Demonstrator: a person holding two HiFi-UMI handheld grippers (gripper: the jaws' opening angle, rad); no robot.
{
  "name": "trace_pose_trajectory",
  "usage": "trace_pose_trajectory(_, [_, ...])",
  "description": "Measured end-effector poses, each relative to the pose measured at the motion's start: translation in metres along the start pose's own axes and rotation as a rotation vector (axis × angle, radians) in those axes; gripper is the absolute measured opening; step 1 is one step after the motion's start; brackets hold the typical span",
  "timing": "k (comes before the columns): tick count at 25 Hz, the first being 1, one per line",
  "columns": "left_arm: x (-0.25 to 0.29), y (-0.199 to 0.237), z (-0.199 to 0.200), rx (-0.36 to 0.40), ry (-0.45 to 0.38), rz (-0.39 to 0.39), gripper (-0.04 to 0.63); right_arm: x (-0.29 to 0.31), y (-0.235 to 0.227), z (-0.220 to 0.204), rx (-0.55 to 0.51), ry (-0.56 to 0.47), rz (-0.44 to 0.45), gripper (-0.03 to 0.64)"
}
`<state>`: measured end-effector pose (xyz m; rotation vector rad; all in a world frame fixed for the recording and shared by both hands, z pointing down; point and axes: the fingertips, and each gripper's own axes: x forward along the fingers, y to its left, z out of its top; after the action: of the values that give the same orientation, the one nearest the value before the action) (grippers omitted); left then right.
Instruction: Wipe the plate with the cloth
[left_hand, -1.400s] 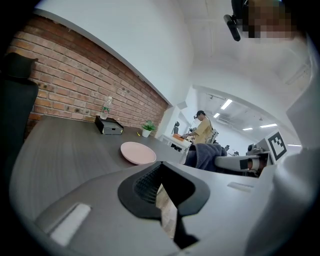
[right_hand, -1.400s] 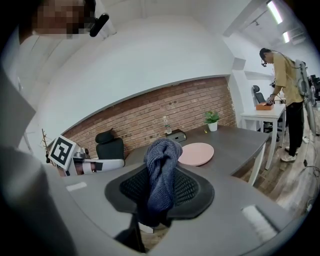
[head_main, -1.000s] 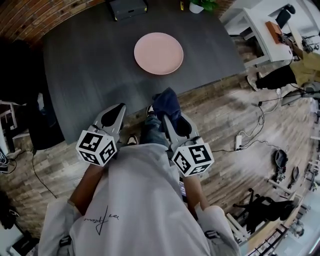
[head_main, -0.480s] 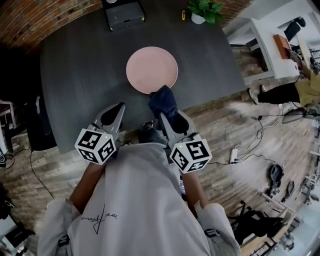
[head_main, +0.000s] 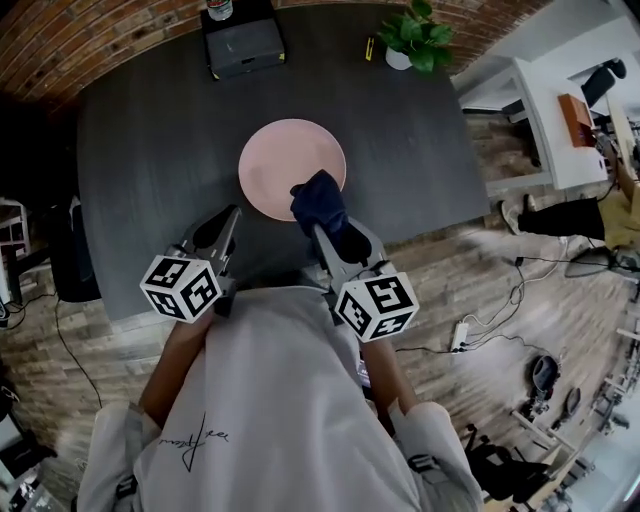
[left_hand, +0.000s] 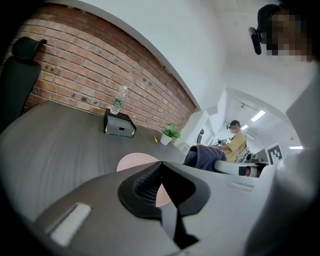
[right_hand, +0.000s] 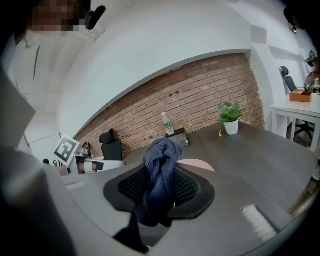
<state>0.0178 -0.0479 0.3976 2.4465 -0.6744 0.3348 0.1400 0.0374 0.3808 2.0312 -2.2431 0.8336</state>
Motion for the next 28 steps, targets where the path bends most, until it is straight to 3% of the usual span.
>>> trace_pose_trajectory(10, [0.024, 0.044, -0.026, -0.019, 0.061, 0.139, 0.014, 0.048, -0.033, -0.009, -0.043, 0.11, 0.072, 0.127])
trace_pose_trajectory(14, [0.038, 0.059, -0.035, -0.054, 0.089, 0.16, 0.016, 0.066, -0.047, -0.018, -0.088, 0.175, 0.07, 0.127])
trace_pose_trajectory(17, [0.048, 0.076, -0.049, -0.11, 0.126, 0.193, 0.036, 0.076, -0.058, -0.024, -0.122, 0.214, 0.06, 0.127])
trace_pose_trajectory(21, [0.059, 0.096, -0.07, -0.214, 0.161, 0.228, 0.114, 0.088, -0.073, -0.033, -0.164, 0.277, 0.046, 0.127])
trace_pose_trajectory(28, [0.082, 0.108, -0.094, -0.384, 0.209, 0.172, 0.161, 0.126, -0.083, -0.032, -0.31, 0.305, 0.035, 0.127])
